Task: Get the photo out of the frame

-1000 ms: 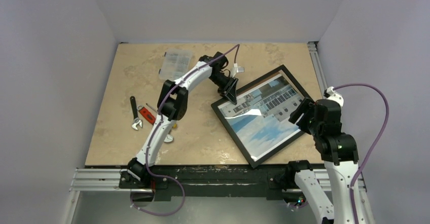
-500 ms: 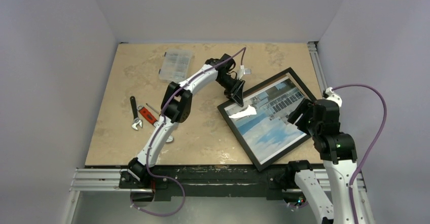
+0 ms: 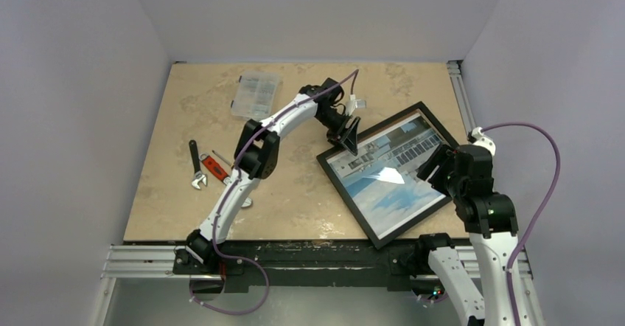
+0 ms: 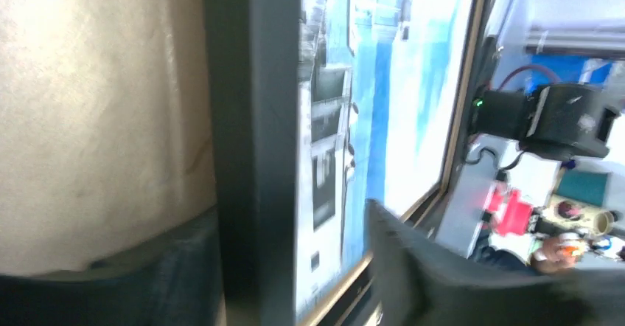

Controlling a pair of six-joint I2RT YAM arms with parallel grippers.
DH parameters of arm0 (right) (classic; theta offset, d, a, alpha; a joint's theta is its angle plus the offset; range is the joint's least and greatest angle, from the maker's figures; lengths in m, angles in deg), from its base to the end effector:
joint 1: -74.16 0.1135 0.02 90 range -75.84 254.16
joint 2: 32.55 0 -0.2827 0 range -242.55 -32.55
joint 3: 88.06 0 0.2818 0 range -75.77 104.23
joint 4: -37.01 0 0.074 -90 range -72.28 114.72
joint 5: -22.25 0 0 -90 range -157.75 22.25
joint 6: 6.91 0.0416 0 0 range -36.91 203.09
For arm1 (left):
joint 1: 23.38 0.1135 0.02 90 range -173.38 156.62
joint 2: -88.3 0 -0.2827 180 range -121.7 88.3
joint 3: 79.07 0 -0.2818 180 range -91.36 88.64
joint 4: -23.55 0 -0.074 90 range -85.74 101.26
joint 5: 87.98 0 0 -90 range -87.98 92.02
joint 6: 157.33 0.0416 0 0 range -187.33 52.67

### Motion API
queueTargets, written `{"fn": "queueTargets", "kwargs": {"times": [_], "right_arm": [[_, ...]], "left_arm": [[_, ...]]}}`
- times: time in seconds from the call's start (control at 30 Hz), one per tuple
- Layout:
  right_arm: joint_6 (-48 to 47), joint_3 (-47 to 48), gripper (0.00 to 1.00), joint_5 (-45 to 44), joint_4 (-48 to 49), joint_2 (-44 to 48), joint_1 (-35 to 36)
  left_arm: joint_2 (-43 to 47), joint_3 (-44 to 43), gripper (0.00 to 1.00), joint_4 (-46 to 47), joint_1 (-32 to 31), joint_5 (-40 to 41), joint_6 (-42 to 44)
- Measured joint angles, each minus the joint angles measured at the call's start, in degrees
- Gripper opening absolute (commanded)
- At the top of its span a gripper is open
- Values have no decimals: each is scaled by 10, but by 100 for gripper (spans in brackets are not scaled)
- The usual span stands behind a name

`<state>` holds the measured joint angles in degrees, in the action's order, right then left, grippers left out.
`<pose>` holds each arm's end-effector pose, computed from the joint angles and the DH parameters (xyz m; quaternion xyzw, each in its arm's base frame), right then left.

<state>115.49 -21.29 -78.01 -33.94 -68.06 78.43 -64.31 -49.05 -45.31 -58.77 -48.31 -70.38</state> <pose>0.1194 0.0015 0.3505 0.2560 0.8653 0.0564 0.4273 0.4579 -0.3646 0.1353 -0.3145 -0.8389 0.4442 0.0007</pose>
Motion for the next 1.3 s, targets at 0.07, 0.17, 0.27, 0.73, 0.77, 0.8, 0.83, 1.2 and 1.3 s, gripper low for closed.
{"fn": "queueTargets", "kwargs": {"times": [0.07, 0.17, 0.27, 0.73, 0.77, 0.8, 0.83, 1.2, 1.3], "right_arm": [[0, -2, 66, 5, 1, 0, 0], [0, -6, 67, 11, 3, 0, 0], [0, -6, 69, 20, 7, -1, 0], [-23, -81, 72, 166, 61, -55, 8], [-24, -86, 72, 173, 61, -64, 17], [-25, -87, 73, 175, 62, -75, 30], [-24, -87, 73, 173, 65, -86, 39], [24, -85, 71, 63, 116, -264, 341], [27, -78, 69, 18, 125, -324, 407]], "left_arm": [[5, 0, 98, -3, 2, -8, -16], [34, -1, 100, 0, 5, 33, -23], [61, 0, 100, 3, 20, 65, -30], [351, 129, 100, 33, 89, 188, -150], [375, 147, 100, 40, 90, 188, -162], [394, 160, 100, 47, 90, 186, -171], [414, 178, 100, 56, 89, 181, -182], [492, 224, 100, 42, 84, 146, -203], [521, 261, 100, 32, 84, 149, -184]]}}
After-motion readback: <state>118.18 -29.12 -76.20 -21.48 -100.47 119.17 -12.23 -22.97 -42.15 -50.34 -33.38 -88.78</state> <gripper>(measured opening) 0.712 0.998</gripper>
